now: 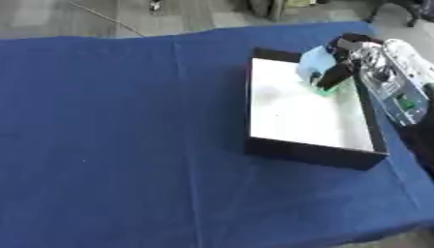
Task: Pick up the objects with one hand, pass them to the other hand, and then place them into the box on the other side of the table.
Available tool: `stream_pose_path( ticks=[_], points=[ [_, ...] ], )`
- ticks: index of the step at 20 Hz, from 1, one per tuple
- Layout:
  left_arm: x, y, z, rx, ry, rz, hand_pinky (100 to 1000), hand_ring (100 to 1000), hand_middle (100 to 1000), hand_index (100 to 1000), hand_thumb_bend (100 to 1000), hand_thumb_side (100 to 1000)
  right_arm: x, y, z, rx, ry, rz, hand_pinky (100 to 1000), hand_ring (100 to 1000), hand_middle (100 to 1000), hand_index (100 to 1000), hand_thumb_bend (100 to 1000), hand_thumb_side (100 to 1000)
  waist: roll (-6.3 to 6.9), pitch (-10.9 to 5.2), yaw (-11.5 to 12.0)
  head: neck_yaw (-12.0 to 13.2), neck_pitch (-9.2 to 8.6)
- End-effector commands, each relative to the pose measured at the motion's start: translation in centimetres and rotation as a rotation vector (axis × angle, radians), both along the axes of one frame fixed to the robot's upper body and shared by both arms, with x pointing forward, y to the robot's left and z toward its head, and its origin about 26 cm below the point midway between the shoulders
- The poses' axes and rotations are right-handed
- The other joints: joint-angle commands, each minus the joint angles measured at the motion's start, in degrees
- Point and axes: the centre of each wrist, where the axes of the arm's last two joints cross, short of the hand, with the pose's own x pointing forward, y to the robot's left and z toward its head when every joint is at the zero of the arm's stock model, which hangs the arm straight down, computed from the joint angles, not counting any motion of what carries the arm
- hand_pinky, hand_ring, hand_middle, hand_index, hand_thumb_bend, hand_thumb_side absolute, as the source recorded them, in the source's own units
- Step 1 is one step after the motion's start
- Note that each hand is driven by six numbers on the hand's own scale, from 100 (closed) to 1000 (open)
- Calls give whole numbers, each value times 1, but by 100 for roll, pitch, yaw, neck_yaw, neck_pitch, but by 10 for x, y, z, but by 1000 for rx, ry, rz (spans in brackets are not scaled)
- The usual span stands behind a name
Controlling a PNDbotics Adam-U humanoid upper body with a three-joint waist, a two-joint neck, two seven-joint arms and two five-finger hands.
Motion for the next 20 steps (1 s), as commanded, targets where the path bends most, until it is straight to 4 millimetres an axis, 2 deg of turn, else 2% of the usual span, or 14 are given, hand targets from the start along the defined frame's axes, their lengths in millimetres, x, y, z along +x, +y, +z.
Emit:
stream_pose_path(
  ticks=[1, 4, 7, 11, 17, 18, 19, 20],
  points=[
    [-3, 4, 12, 31, -45, 9, 783, 769, 746, 818, 587, 470, -3, -3, 14, 11, 110, -74, 904, 857, 800, 814, 408, 152, -4, -128, 8, 18, 18],
    [-3, 4, 12, 32, -48, 8, 783, 769, 746, 818, 587, 469, -3, -2, 15, -27, 141, -52, 946, 922, 866, 867, 444, 276, -6, -129, 11, 27, 22],
    [-3, 4, 13, 34, -52, 6, 783, 769, 746, 819, 588, 468, -2, -2, 15, -58, 149, -44, 977, 956, 893, 923, 499, 342, -6, -131, 11, 33, 23],
    [-3, 4, 13, 33, -57, 6, 783, 768, 746, 819, 591, 465, -1, -3, 13, -78, 155, -26, 991, 967, 896, 962, 550, 357, -6, -136, 11, 57, 18],
    [-3, 4, 13, 32, -61, 12, 783, 767, 744, 818, 594, 464, 0, -4, 15, -89, 148, -18, 990, 966, 891, 967, 541, 330, -11, -142, 13, 85, 3],
    [-3, 4, 12, 32, -62, 13, 783, 767, 744, 818, 594, 463, -1, -3, 16, -87, 140, -20, 982, 960, 885, 963, 513, 315, -12, -143, 12, 95, 0],
    [-3, 4, 12, 31, -64, 14, 782, 766, 743, 817, 595, 463, -3, -3, 21, -80, 118, -27, 965, 950, 877, 958, 470, 269, -10, -144, 9, 112, -2],
    [-3, 5, 12, 29, -65, 17, 781, 766, 742, 816, 595, 463, -6, -1, 28, -58, 72, -35, 915, 918, 842, 951, 413, 103, -6, -146, 4, 142, 2]
  ],
)
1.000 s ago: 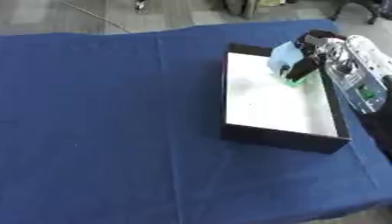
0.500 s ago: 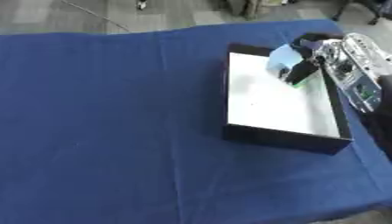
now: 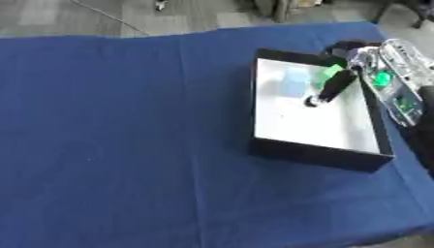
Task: Pick up the objects with one hand, pass them to the other hand, and then place them into the box on the other side of the table.
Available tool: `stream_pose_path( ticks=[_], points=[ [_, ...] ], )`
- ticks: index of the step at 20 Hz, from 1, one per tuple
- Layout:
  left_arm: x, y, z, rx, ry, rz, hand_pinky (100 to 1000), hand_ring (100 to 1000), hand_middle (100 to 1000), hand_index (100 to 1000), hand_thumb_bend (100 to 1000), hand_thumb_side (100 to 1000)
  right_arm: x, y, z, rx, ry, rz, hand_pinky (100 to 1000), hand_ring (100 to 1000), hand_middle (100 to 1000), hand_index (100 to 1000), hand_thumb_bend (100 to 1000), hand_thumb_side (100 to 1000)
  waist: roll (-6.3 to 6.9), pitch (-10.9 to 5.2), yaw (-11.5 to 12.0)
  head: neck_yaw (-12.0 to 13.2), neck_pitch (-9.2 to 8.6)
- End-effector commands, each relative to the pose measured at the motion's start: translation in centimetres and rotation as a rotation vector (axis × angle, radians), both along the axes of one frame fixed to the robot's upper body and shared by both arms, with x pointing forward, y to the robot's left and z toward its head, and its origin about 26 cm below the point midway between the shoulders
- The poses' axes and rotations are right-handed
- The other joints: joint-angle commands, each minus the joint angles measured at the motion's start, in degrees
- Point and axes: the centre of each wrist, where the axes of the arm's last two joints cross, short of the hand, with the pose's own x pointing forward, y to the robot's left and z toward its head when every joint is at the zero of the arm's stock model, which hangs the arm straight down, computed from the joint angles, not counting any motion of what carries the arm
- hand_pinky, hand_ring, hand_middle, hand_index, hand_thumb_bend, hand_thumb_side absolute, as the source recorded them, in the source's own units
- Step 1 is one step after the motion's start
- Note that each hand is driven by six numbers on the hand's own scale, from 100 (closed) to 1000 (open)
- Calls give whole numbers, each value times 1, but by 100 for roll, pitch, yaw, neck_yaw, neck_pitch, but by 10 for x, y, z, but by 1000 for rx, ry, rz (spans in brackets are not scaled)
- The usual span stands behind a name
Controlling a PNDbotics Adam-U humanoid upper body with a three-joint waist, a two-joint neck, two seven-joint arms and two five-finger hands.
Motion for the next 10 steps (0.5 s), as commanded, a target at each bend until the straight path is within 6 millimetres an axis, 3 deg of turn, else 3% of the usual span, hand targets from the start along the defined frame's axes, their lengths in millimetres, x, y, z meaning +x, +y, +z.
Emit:
stream_pose_path(
  ticks=[1, 2, 4, 8, 10],
  points=[
    [-3, 5, 12, 23, -46, 17, 779, 766, 742, 816, 595, 463, -11, 0, 33, 121, -72, -110, 881, 901, 821, 947, 228, 100, 4, -147, -13, 91, 4],
    [-3, 6, 12, 20, -48, 21, 779, 766, 742, 816, 596, 462, -16, 2, 40, 172, -149, -130, 854, 887, 809, 939, 100, 100, 11, -149, -14, 132, 6],
    [-3, 9, 13, 14, -48, 29, 781, 767, 744, 820, 597, 468, -26, 11, 55, 280, -336, -171, 786, 857, 806, 935, 100, 100, 34, -156, 0, 225, 14],
    [-5, 15, 15, 1, 8, 37, 778, 766, 745, 831, 583, 494, -42, 34, 68, 475, -583, -146, 732, 860, 833, 933, 100, 406, 75, -170, 58, 407, 28],
    [-5, 19, 16, -3, 78, 33, 781, 767, 744, 830, 573, 514, -44, 41, 69, 549, -669, -119, 721, 854, 834, 922, 100, 411, 88, -175, 92, 511, 35]
  ],
)
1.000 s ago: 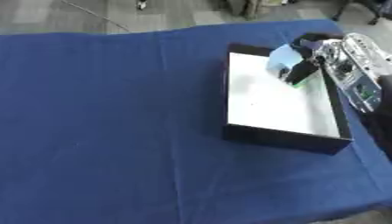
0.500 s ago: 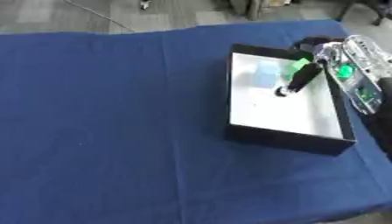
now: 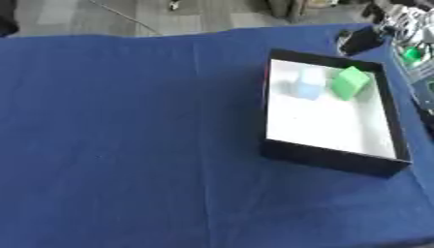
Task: Pick up the objects with one hand, pass them to the other hand, and then place them into the box on the other side of the table.
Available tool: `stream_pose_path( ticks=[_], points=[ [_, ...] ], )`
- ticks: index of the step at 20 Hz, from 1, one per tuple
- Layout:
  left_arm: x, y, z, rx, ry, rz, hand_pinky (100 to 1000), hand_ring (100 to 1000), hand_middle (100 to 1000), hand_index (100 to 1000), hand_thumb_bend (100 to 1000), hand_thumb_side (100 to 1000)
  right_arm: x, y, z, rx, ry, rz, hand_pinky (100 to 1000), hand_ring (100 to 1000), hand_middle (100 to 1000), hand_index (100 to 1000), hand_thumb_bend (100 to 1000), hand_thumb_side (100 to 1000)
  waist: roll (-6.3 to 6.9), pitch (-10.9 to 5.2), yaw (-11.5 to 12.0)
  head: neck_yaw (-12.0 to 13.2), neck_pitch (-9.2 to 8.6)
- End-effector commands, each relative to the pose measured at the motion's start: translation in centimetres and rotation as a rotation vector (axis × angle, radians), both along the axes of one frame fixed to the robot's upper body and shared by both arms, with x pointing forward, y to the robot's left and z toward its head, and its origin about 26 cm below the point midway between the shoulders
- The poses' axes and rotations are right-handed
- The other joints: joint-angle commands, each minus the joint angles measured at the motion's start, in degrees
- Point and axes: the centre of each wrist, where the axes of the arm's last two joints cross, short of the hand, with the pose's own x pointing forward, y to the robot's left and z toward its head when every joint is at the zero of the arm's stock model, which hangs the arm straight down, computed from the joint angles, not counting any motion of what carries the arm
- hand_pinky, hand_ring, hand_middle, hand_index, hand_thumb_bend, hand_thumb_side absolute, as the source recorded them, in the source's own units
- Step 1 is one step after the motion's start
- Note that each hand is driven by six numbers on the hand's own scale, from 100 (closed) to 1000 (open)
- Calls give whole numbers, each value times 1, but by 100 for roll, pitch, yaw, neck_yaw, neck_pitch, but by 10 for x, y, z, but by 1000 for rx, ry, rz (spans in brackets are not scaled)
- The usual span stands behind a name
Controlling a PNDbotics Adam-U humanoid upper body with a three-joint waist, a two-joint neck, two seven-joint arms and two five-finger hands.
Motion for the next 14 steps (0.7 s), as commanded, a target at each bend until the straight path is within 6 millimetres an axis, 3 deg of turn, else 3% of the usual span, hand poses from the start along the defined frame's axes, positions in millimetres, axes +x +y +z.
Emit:
stream_pose_path(
  ticks=[1, 10, 14],
  points=[
    [-5, 10, 13, 14, 78, -4, 785, 770, 746, 830, 567, 531, -9, 9, 15, 107, -169, 14, 717, 851, 829, 917, 100, 404, 15, -166, 35, 165, 32],
    [-12, 40, 35, -17, 615, -68, 841, 832, 782, 860, 558, 597, 3, 36, 3, 247, -347, 48, 698, 831, 814, 899, 100, 352, 59, -185, 186, 393, 79],
    [-14, 54, 45, -33, 875, -91, 875, 866, 799, 886, 558, 570, 4, 45, 2, 263, -375, 52, 693, 819, 805, 894, 100, 345, 69, -188, 214, 468, 91]
  ],
)
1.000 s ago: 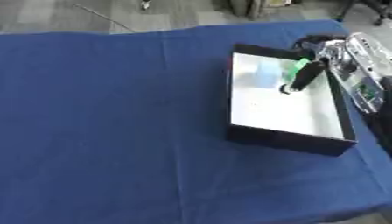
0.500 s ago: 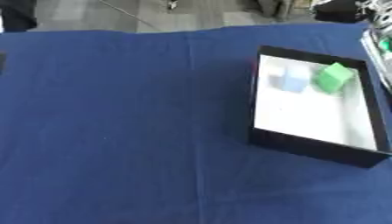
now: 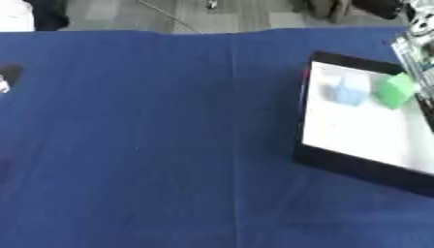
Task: Pick up the objects with one hand, pass them to the other hand, and then place them into the box on the other side of the table.
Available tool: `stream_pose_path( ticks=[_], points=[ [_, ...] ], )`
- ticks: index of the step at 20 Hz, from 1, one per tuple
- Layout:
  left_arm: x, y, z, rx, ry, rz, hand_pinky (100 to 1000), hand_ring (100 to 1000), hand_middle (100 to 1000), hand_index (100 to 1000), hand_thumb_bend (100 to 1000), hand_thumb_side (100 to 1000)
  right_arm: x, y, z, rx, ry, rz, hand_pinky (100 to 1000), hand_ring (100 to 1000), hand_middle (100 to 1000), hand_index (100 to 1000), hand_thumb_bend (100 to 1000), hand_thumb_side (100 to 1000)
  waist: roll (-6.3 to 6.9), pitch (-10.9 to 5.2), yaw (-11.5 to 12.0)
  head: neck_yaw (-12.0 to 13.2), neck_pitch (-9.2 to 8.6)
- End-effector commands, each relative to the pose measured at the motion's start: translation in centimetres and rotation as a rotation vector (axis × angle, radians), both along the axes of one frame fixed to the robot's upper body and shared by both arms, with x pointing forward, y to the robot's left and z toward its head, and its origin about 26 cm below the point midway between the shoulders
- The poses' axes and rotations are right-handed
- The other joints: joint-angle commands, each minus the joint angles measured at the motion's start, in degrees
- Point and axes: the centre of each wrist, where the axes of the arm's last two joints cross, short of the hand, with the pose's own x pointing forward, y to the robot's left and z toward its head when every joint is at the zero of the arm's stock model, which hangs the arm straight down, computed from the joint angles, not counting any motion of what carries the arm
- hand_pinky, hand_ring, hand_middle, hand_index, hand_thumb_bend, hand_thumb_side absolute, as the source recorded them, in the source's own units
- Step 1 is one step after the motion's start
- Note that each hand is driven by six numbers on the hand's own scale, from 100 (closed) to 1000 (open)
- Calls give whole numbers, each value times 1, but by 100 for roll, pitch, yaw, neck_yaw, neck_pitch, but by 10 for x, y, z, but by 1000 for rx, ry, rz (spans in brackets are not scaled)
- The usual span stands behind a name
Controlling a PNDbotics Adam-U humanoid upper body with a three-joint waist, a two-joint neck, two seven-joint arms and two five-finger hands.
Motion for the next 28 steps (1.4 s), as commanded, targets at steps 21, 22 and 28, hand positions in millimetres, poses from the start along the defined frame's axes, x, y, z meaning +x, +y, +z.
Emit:
stream_pose_path(
  ticks=[21, 22, 28],
  points=[
    [2, 71, -14, -95, 642, 335, 915, 904, 799, 863, 740, 507, 3, 6, 5, -6, -53, -45, 691, 808, 787, 876, 100, 331, 126, -188, 183, 370, 77],
    [2, 73, -16, -101, 650, 346, 914, 904, 799, 862, 750, 508, 3, 6, 5, -4, -53, -45, 690, 807, 786, 876, 100, 333, 130, -185, 183, 375, 78],
    [7, 87, -31, -110, 727, 417, 909, 905, 795, 856, 788, 519, 4, 7, 3, 1, -55, -51, 688, 802, 780, 871, 100, 334, 163, -165, 178, 430, 114]
  ],
)
